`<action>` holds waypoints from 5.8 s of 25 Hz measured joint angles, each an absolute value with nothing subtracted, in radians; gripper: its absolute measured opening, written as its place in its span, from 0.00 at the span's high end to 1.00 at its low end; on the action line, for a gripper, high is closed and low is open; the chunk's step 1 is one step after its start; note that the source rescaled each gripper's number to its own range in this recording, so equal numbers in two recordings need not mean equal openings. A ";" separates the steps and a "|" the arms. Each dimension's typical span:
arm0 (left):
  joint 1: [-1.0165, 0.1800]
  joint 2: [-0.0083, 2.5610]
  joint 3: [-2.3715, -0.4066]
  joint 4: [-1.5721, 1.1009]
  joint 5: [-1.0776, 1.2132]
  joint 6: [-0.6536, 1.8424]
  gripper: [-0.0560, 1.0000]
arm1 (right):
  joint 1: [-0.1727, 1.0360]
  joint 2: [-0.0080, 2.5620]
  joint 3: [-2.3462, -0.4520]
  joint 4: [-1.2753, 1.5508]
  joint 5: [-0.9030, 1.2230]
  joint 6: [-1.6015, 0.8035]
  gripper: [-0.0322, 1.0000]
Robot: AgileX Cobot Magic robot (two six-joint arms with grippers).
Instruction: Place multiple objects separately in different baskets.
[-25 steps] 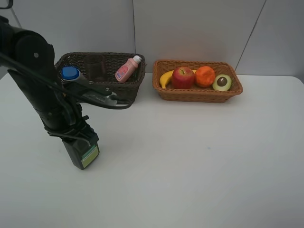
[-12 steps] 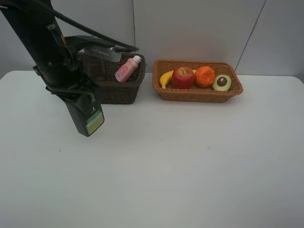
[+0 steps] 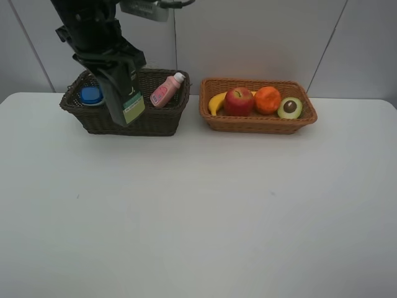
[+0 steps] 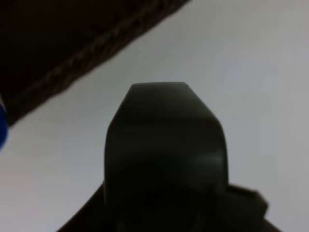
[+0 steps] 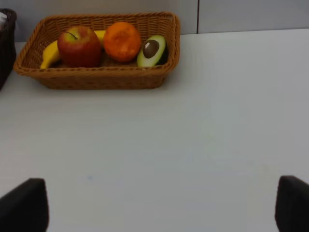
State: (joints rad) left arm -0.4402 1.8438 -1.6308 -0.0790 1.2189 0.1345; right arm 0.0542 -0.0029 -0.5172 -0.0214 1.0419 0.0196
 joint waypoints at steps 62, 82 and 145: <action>-0.440 2.180 -1.862 0.145 0.918 0.455 0.01 | 0.054 -0.003 -0.517 -0.021 1.042 0.020 0.00; -0.440 2.161 -1.862 0.145 0.940 0.454 0.00 | 0.054 -0.003 -0.517 -0.021 1.042 0.020 0.00; -0.440 0.422 -0.442 -0.017 1.123 0.089 0.00 | 0.054 -0.003 -0.517 -0.021 1.042 0.020 0.00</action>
State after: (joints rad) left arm -0.4402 0.4223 -0.4422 -0.0171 1.1235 0.0894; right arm 0.0542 -0.0029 -0.5172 -0.0214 1.0419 0.0196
